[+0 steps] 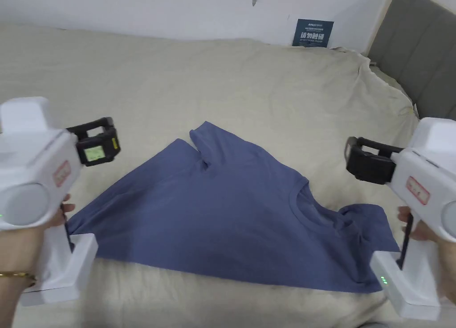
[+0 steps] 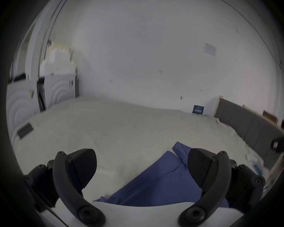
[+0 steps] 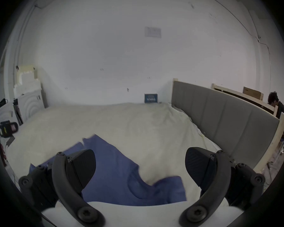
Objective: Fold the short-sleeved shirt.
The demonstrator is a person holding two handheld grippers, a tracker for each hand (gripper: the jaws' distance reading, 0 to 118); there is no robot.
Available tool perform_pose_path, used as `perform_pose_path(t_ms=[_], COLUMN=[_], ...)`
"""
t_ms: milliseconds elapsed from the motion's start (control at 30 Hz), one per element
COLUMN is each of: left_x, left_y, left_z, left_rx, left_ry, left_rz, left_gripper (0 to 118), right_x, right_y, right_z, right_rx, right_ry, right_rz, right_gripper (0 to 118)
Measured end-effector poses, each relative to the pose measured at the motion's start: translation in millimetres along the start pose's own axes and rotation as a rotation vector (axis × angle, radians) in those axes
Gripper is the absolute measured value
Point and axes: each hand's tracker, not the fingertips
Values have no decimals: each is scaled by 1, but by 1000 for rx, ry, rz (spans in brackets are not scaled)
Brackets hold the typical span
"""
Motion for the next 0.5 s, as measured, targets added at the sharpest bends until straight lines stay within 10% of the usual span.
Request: perform_pose_path(t_ms=[100, 200, 300, 400, 500], left_x=[23, 30, 28, 29, 32], left_y=[-17, -27, -35, -43, -48], left_z=[5, 12, 13, 15, 19], left_rx=[53, 55, 8, 3, -2], left_ry=[13, -41, -91, -97, -110], left_rz=[-113, -87, -44, -56, -73], left_gripper=[101, 53, 0, 0, 0], right_x=[-21, -33, -36, -37, -41], right_y=[-13, -27, -36, -44, -49], right_z=[3, 5, 9, 11, 13], right_rx=[29, 44, 48, 55, 65], right_ry=[32, 53, 87, 111, 86], right_rz=[18, 23, -7, -33, -30], right_gripper=[111, 104, 55, 9, 0])
